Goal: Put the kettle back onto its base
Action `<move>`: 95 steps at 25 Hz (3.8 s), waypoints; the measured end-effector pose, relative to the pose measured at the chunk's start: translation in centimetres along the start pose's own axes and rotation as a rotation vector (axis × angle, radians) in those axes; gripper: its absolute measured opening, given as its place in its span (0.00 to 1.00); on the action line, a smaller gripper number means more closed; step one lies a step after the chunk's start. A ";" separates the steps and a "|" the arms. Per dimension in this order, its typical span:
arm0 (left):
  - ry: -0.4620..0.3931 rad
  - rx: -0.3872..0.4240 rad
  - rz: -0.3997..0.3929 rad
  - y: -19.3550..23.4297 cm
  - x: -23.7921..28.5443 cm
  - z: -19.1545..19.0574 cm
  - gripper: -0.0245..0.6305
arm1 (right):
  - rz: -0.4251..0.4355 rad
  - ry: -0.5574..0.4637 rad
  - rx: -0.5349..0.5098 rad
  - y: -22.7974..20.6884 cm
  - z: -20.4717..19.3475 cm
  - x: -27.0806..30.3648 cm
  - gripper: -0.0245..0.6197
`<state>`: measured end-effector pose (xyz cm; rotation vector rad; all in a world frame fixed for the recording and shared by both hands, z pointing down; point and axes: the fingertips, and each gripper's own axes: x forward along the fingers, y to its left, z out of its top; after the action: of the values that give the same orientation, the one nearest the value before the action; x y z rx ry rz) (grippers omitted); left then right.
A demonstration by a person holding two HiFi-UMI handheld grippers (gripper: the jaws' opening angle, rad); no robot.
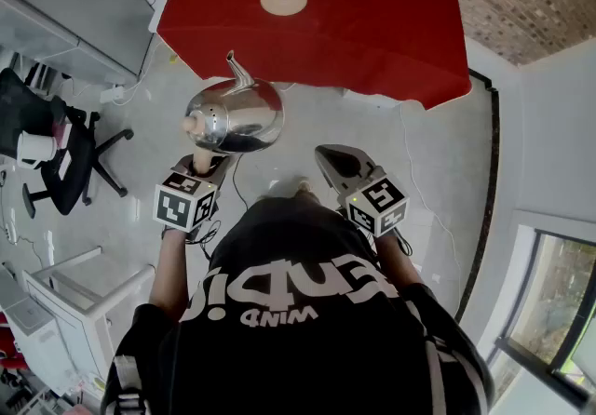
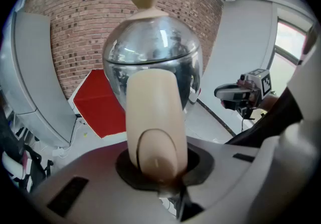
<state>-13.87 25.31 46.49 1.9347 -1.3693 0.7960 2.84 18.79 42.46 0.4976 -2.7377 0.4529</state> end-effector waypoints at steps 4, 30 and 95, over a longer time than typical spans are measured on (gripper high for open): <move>0.004 -0.001 0.000 0.0 -0.1 -0.2 0.12 | 0.002 0.000 -0.002 0.2 0.0 0.0 0.07; 0.038 -0.019 0.054 -1.5 2.0 1.8 0.12 | 0.028 -0.013 0.006 -4.8 -0.3 -2.5 0.07; 0.020 -0.058 0.023 12.5 10.8 15.5 0.12 | 0.013 0.034 -0.003 -19.2 7.8 10.5 0.07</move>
<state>-20.97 3.79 47.11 1.8652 -1.3895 0.7763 -1.13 -4.04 44.00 0.4677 -2.7101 0.4561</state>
